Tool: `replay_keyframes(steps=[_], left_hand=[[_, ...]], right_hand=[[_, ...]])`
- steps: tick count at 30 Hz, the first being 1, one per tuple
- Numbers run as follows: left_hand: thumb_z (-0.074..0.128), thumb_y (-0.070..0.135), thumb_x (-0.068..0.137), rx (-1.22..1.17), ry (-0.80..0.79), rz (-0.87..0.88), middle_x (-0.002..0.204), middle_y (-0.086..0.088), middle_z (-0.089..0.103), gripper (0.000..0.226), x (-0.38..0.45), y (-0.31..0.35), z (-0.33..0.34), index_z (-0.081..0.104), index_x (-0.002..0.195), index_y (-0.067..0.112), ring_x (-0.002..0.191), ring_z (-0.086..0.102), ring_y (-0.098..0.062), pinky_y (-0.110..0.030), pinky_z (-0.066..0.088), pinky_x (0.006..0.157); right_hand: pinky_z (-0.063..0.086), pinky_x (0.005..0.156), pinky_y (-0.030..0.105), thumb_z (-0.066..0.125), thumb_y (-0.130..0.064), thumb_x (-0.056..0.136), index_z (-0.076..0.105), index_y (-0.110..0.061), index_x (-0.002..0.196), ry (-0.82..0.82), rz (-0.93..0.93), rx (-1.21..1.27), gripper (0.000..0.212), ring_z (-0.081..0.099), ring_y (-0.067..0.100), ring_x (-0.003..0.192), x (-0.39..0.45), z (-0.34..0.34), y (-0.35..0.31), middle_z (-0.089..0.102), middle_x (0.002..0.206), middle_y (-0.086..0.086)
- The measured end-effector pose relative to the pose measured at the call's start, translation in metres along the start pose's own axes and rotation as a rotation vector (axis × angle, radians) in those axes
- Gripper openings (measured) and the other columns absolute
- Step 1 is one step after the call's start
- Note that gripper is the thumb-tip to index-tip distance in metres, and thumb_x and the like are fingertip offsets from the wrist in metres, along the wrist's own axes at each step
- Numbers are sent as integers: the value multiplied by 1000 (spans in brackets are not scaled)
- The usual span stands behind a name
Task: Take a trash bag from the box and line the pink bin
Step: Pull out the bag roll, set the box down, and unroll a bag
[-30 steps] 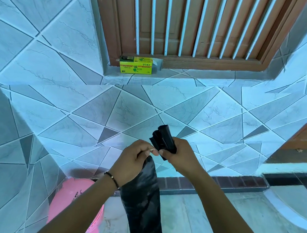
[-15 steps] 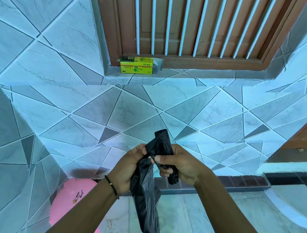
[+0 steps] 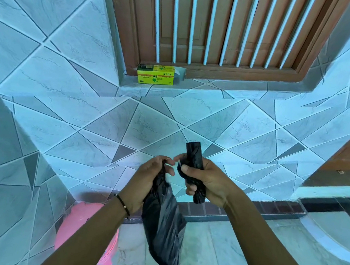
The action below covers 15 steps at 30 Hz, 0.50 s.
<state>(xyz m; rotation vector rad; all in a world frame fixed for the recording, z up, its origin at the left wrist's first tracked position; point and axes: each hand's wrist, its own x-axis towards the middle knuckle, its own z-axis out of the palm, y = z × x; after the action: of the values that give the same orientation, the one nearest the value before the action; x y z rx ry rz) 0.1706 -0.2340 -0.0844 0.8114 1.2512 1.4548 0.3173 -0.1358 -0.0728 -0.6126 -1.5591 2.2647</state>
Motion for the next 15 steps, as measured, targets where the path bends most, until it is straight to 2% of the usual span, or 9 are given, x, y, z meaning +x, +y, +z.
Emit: replay_keyframes(steps=[3,5,6,8,10,12,15], left_hand=[[40,12,96,123,37,-48,81,-5,57,20,3,11,-13,58,105,15,71,55,-14,-18,47,66],[46,-2,91,176,17,-56,85,-5,60,27,2,12,-15,53,115,9,75,58,-14,-20,48,74],[49,-4,89,218,3,-24,87,-5,63,30,0,11,-16,53,117,8,75,61,-13,-20,50,76],[55,-3,86,220,-4,54,90,-3,69,29,-3,11,-13,57,111,10,77,66,-9,-19,54,76],[59,-1,82,169,9,98,85,1,73,23,-4,15,-9,63,101,12,76,67,-9,-19,55,72],[63,2,80,164,56,110,76,2,73,16,-4,18,-8,67,89,14,70,66,-11,-22,55,70],[70,3,75,231,239,180,67,6,72,12,-3,21,-16,68,75,16,63,64,-8,-19,53,67]], right_hand=[[40,45,24,69,-19,79,56,-4,113,75,61,42,40,43,14,45,-1,-6,0,48,79,11],[39,43,22,72,-14,77,55,-1,115,91,64,18,44,41,12,42,-3,-5,3,53,90,17],[37,42,21,71,-11,77,56,-1,116,96,57,-2,43,40,11,41,-3,-3,5,58,91,14],[33,42,21,69,-6,79,61,-9,114,77,50,-61,36,37,10,39,-3,4,9,61,71,1],[31,42,21,69,-6,80,67,-15,91,60,45,-129,15,36,10,37,-2,13,12,52,52,-6],[31,40,20,71,-7,78,62,-14,69,90,34,-172,14,37,10,35,-1,16,13,53,48,-5],[32,38,19,75,-11,76,62,-9,67,167,-3,-282,15,37,13,35,-1,14,13,54,54,5]])
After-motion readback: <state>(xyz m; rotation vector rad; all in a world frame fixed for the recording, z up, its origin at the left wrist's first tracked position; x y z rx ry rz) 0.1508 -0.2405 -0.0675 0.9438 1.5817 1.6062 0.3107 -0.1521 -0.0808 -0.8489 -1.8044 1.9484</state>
